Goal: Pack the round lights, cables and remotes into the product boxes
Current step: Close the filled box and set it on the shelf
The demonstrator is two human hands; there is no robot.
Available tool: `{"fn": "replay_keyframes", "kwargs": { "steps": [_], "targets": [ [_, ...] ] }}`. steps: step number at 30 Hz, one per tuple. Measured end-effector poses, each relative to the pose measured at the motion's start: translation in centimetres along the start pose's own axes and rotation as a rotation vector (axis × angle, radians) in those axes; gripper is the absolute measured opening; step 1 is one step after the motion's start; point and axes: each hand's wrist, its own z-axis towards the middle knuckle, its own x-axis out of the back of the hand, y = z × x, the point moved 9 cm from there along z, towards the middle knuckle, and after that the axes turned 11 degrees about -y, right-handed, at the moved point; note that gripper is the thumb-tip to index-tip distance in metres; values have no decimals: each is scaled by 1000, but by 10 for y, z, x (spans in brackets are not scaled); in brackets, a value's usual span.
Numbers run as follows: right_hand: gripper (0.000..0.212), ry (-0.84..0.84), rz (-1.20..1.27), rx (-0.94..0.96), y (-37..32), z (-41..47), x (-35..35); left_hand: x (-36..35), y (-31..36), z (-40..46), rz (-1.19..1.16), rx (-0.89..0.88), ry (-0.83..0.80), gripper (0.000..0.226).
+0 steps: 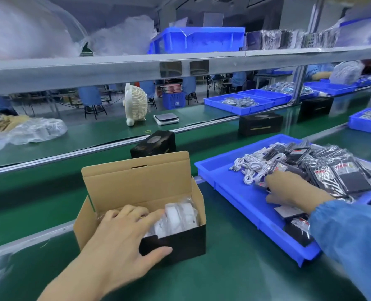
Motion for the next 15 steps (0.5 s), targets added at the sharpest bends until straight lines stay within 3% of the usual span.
{"fn": "replay_keyframes", "kwargs": {
  "steps": [2,4,7,8,10,13,15],
  "targets": [
    [25,95,200,8,7,-2,17,3,0,-3,-13,13,7,67],
    [21,312,494,120,6,-21,50,7,3,-5,26,17,11,65],
    [16,839,962,595,-31,-106,126,10,-1,-7,142,120,-47,73],
    [17,943,916,733,-57,-136,146,10,-5,-8,175,175,-52,77],
    [21,1002,557,886,-121,-173,164,8,-12,-10,168,263,-102,83],
    [24,722,-78,797,-214,-154,143,-9,-19,-14,53,377,-267,96],
    [15,542,-266,743,-238,-137,116,-14,-21,-12,-5,353,-173,106]
  ]
}}
